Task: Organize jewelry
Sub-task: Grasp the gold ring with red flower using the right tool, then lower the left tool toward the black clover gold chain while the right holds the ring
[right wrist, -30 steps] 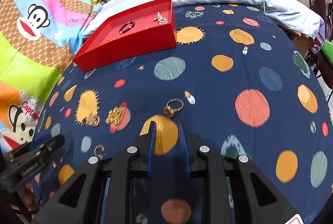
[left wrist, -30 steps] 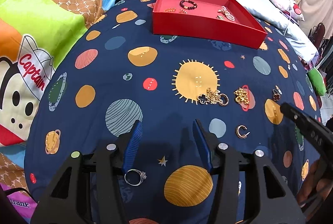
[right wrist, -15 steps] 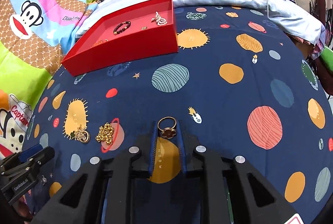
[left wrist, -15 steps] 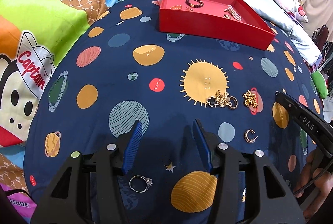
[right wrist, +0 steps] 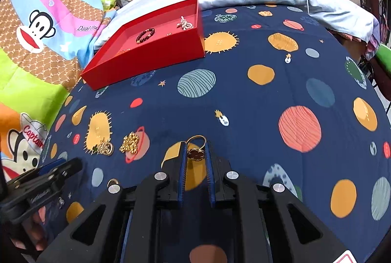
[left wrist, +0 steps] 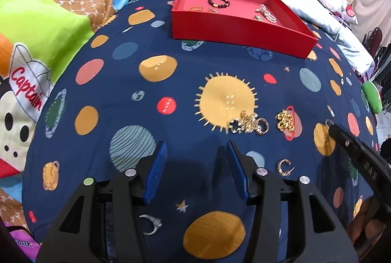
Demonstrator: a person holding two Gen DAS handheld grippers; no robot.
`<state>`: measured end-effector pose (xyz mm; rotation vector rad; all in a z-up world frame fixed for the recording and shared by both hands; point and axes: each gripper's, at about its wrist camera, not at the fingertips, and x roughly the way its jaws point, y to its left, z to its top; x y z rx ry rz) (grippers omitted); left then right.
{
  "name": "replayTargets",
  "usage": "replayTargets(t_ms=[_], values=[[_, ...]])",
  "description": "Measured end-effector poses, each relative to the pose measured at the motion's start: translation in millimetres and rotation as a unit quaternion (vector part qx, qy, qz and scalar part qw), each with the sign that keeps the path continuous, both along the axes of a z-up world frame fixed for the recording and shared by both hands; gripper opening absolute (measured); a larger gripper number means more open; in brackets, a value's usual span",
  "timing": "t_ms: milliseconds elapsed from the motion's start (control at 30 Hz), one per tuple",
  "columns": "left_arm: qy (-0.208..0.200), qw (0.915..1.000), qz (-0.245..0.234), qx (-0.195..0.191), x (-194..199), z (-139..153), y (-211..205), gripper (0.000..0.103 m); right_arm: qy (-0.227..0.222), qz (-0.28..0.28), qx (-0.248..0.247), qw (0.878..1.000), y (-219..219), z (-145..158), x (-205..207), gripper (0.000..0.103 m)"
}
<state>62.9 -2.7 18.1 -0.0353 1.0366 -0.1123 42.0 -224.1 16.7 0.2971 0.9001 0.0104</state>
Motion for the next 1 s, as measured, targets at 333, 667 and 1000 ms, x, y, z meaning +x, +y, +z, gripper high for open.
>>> replayTargets(t_ms=[333,667,1000], values=[[-0.004,0.9998,-0.021,-0.004,14,-4,-18,0.047,-0.005,0.008,0.013,1.0,0,5,-8,0.013],[-0.021,0.9986,-0.024,0.041,20,-9,-27,0.037,-0.004,0.01,0.019,1.0,0,4,-9,0.013],[-0.02,0.9988,-0.003,0.045,21,-9,-14,0.036,-0.004,0.009,0.024,1.0,-1,4,-10,0.013]])
